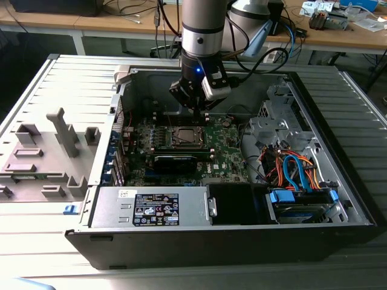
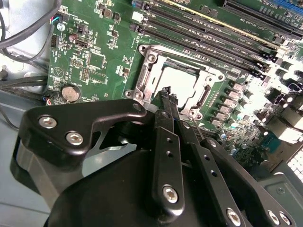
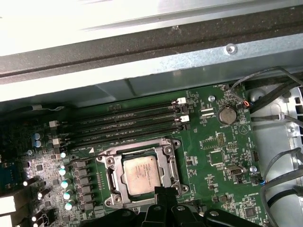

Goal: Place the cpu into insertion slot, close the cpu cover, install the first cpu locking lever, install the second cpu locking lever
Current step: 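Install the first cpu locking lever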

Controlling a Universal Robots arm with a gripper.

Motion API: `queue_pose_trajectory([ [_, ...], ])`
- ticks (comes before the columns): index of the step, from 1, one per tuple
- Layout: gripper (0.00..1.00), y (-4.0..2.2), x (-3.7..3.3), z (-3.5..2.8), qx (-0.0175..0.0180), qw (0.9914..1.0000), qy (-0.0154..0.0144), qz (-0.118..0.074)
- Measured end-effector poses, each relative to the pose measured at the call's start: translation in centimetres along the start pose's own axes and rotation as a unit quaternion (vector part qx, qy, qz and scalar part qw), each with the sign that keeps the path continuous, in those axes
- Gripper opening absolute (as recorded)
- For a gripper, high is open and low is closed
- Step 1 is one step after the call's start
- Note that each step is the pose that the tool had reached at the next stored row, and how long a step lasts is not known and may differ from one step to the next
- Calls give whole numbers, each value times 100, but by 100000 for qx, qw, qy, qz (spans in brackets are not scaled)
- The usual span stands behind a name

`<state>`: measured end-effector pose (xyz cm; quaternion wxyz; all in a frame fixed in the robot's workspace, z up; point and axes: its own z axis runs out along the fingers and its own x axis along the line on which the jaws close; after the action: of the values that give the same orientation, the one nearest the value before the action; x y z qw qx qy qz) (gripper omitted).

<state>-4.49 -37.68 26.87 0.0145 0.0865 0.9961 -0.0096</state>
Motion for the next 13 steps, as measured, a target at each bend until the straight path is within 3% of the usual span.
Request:
queue_pose_trajectory([
  [13, 11, 0, 2, 7, -132, 99956, -48, -2954],
])
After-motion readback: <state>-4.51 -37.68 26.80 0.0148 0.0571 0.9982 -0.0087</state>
